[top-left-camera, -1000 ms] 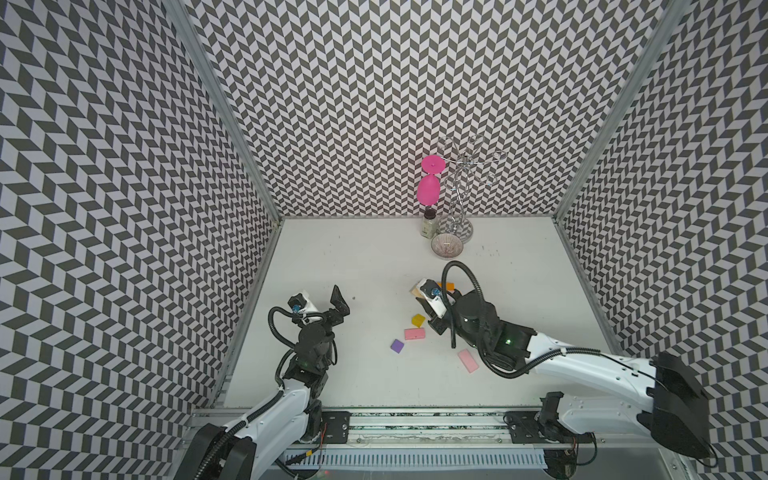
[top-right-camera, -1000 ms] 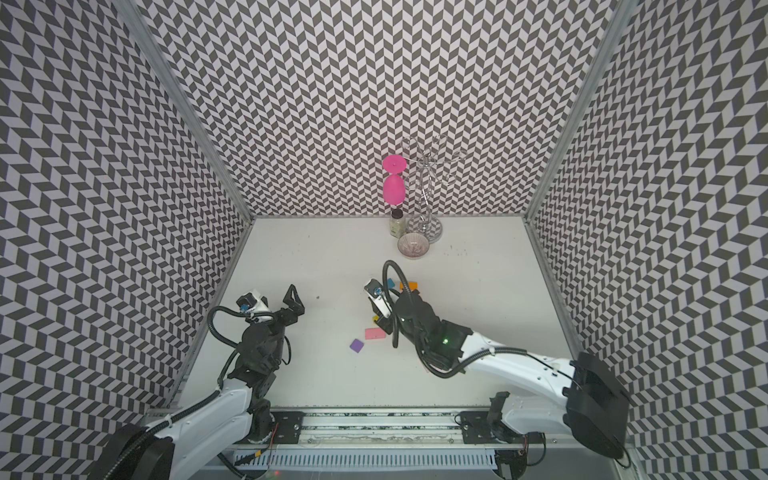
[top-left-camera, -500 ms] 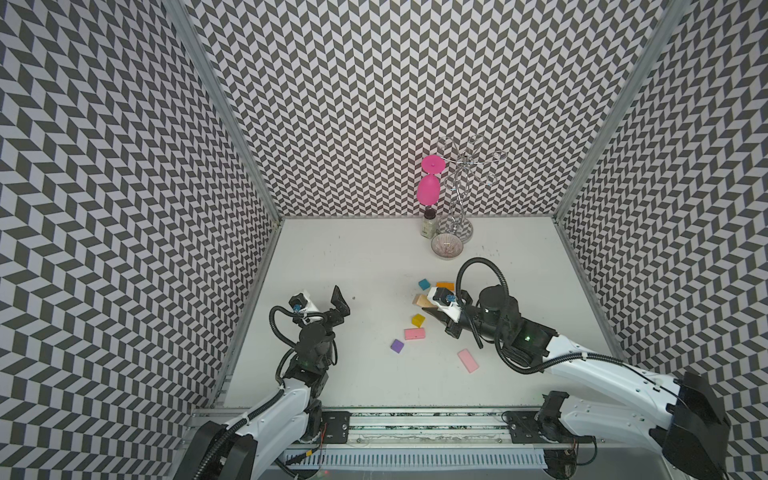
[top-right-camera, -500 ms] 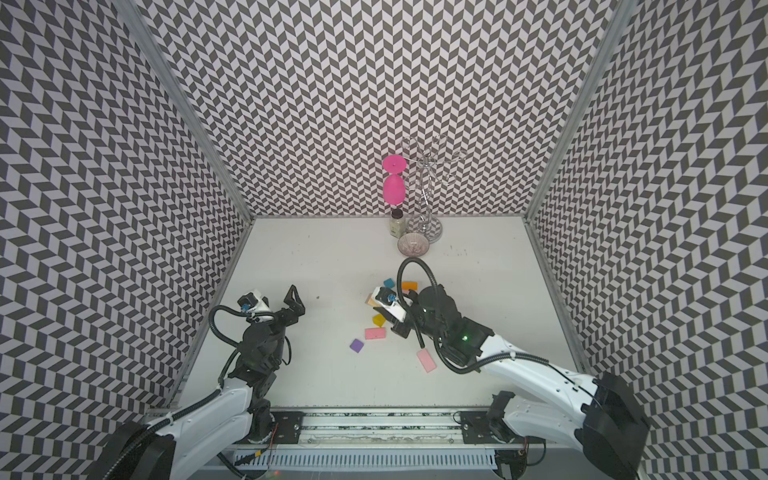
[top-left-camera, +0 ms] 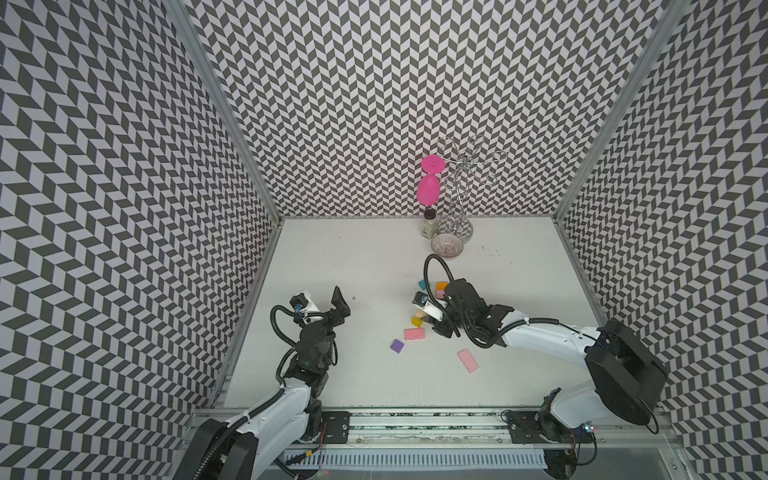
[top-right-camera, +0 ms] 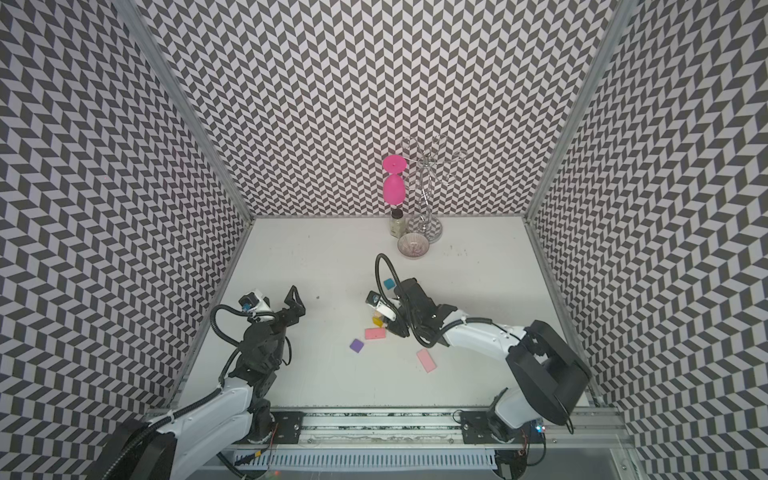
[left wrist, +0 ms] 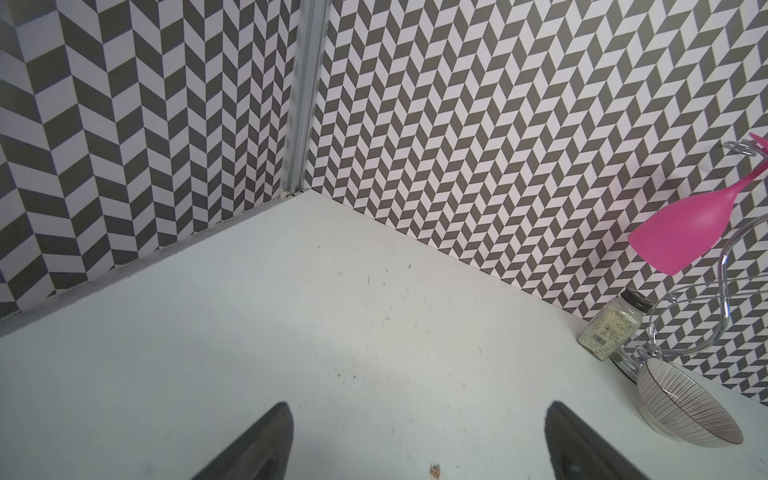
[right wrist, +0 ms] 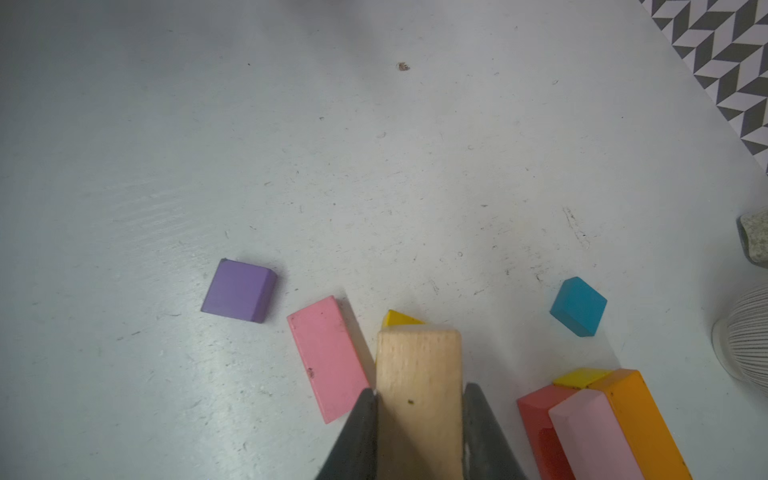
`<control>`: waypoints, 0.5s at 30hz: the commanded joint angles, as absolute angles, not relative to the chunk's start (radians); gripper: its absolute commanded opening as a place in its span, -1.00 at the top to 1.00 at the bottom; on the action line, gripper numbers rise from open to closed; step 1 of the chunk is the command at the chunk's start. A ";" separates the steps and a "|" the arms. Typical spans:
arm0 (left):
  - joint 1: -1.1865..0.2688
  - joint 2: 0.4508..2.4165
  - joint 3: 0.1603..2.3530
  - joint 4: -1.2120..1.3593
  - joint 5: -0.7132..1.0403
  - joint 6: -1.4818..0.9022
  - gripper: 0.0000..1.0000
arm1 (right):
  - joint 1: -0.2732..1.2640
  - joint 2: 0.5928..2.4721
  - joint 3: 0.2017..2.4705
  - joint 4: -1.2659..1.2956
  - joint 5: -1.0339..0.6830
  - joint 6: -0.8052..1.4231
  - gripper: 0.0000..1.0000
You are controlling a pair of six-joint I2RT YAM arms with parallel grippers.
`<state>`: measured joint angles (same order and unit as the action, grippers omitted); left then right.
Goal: Build the wood block tower
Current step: 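Lift the wooden plank and carry it toward the block stack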
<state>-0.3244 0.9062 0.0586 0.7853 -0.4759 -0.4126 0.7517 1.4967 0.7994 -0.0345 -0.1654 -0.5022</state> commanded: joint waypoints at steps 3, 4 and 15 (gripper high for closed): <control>-0.321 0.917 0.083 0.813 -0.477 -0.413 -0.89 | 0.702 1.476 0.877 -0.032 -0.237 -0.660 1.00; -0.321 0.921 0.084 0.813 -0.485 -0.413 -0.89 | 0.693 1.486 0.913 -0.060 -0.259 -0.712 1.00; -0.318 0.910 0.091 0.783 -0.492 -0.420 -0.94 | 0.511 1.494 1.114 -0.297 -0.470 -1.112 1.00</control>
